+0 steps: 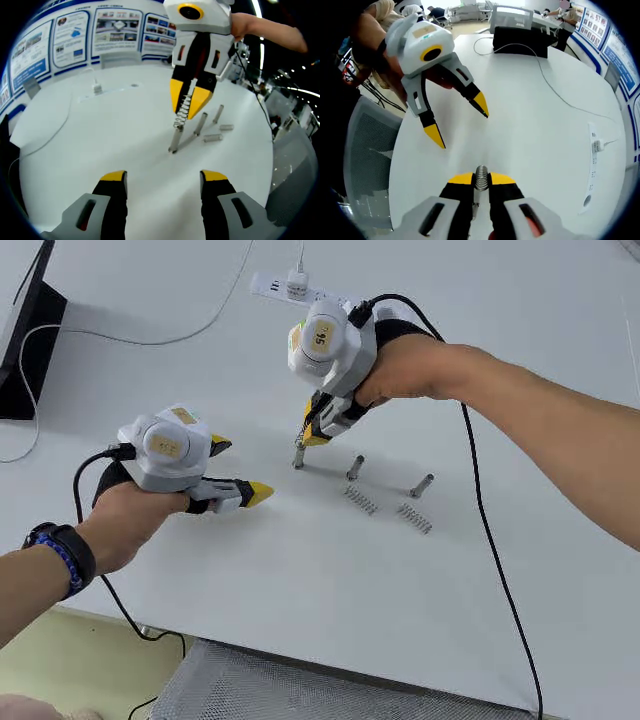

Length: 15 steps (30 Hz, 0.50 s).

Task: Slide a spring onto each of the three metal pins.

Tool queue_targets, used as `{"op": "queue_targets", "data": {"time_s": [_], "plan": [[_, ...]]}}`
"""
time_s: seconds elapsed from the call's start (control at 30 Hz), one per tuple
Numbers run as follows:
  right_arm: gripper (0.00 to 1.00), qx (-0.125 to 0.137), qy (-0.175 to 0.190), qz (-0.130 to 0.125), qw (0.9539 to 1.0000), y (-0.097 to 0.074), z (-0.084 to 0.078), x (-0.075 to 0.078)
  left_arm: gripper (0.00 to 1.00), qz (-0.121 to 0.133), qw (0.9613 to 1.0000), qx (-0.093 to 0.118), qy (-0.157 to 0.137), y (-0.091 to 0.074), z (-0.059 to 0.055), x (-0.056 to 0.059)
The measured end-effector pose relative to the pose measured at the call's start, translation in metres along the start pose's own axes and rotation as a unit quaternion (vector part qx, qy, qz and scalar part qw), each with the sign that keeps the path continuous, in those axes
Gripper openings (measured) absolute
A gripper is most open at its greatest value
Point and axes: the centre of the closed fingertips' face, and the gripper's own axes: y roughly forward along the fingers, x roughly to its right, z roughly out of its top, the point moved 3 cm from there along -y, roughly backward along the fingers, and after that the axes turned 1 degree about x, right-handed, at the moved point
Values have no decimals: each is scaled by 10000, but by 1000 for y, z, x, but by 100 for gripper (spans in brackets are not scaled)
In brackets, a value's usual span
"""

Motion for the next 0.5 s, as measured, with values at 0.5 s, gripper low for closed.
{"op": "queue_targets", "data": {"time_s": [0.5], "plan": [[12,-125,-81,33,9999,7,-2,-2,60,13,10000,-4,-13,-1,0,-1]]}}
